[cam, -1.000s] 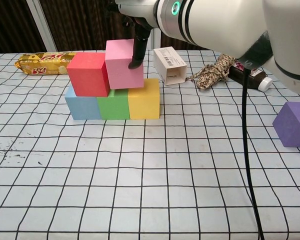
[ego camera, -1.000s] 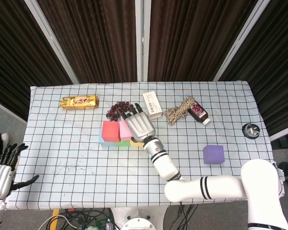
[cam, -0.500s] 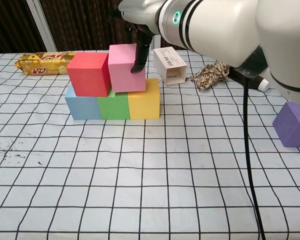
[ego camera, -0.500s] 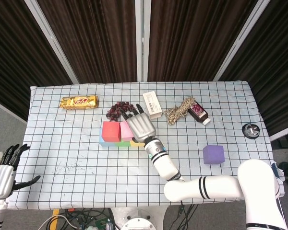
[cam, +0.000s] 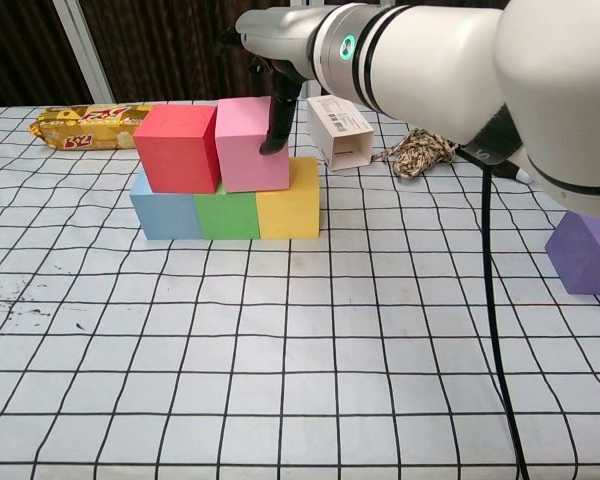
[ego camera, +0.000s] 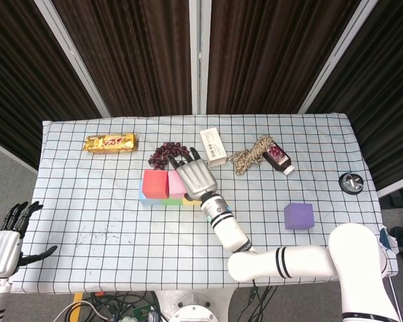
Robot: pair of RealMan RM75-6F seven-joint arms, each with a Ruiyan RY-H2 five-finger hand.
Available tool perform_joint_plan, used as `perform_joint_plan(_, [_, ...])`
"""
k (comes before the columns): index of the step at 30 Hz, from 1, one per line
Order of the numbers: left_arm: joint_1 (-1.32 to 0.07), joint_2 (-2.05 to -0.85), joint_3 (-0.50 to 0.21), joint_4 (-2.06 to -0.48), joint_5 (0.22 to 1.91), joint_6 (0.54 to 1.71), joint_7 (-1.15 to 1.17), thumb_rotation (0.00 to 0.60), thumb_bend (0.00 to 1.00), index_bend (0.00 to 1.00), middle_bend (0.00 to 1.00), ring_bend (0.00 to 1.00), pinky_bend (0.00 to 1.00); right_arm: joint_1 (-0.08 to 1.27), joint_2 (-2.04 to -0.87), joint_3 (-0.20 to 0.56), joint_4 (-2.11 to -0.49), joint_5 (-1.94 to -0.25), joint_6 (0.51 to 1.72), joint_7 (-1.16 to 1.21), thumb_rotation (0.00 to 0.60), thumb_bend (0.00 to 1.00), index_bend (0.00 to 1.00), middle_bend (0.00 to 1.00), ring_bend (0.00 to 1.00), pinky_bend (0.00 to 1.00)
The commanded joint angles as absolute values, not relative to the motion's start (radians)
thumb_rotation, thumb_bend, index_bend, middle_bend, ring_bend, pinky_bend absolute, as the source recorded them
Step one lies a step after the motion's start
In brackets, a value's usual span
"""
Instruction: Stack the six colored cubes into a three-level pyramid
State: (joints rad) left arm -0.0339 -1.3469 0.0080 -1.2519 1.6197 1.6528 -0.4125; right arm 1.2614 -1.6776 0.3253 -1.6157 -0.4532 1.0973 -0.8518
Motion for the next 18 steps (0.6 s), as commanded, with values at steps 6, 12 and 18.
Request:
perform_joint_plan(6, [-0.033, -1.349, 0.008, -1.244, 1.616, 1.648, -0.424, 0.600, 0.00, 0.05, 0.15, 0.05, 0.02, 1.270, -1.686, 0.329, -1.609, -0.439, 1.096, -0.855, 0.600, 0.18, 0.00, 0.63, 0.15, 0.00])
perform_joint_plan(12, [-0.034, -1.350, 0.008, -1.240, 1.615, 1.645, -0.434, 0.600, 0.00, 0.05, 0.15, 0.05, 0.02, 1.278, -1.693, 0.330, -1.602, -0.427, 1.100, -0.862, 0.600, 0.18, 0.00, 0.63, 0.15, 0.00])
perform_joint_plan(18, [-0.033, -1.350, 0.008, -1.236, 1.613, 1.643, -0.443, 0.600, 0.00, 0.05, 0.15, 0.05, 0.02, 1.283, -1.695, 0.337, -1.600, -0.413, 1.105, -0.864, 0.600, 0.18, 0.00, 0.63, 0.15, 0.00])
